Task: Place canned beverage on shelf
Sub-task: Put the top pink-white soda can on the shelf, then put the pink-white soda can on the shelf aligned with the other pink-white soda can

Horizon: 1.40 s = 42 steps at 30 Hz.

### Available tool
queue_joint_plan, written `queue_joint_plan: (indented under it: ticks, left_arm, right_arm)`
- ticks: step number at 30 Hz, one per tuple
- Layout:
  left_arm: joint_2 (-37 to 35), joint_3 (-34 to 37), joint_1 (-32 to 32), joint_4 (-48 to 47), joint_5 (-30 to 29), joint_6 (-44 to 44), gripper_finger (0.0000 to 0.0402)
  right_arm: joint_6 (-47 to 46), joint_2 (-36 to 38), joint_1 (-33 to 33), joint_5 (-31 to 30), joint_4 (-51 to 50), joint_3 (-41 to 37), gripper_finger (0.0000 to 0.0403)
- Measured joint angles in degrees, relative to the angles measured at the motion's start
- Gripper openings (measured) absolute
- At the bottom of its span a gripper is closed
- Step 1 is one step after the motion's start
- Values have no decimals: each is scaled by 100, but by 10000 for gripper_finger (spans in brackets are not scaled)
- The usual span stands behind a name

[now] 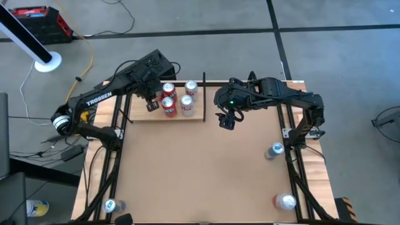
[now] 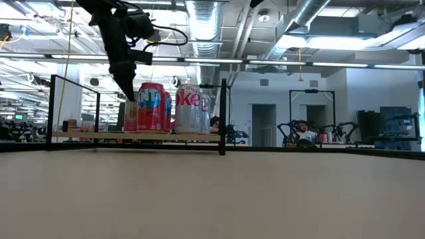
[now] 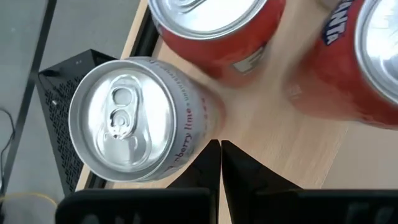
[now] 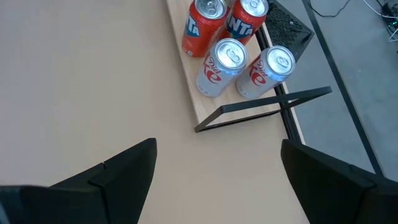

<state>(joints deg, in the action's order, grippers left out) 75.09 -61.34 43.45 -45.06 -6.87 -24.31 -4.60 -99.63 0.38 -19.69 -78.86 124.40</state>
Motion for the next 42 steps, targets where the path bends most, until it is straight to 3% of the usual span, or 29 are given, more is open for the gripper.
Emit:
queue_joint_plan:
  ticks: [16, 19, 21, 24, 28, 33, 38, 42]
  left_arm:
    - [-227, 0, -177, -355, -238, 248, 0]
    - [-609, 0, -467, -521, -221, 373, 0]
    - [-997, 0, -710, -585, 47, 505, 0]
    - [-1692, 81, -1108, -507, 929, 662, 0]
    - [-2714, 419, -1658, -140, 1884, 810, 0]
    - [-3830, 989, -2062, 839, 1860, 1003, 0]
    - [-4335, 1217, -2094, 1590, 1716, 847, 0]
    - [-4367, 1220, -2092, 2061, 1533, 786, 0]
  right_arm:
    - [-356, 0, 0, 26, -251, 2, 368]
    - [-767, 0, 35, 444, -748, 2, 368]
    - [-1203, 0, 119, 1024, -1116, 2, 368]
    - [-1979, 7, 471, 1882, -1057, -70, 368]
    - [-3206, 2, 1336, 2500, -1084, -190, 368]
    - [-5097, -4, 2355, 2610, -1113, -681, 368]
    - [-6793, 75, 3001, 2995, -1109, -1404, 368]
    - [-8011, 180, 3347, 4017, -1126, -2178, 368]
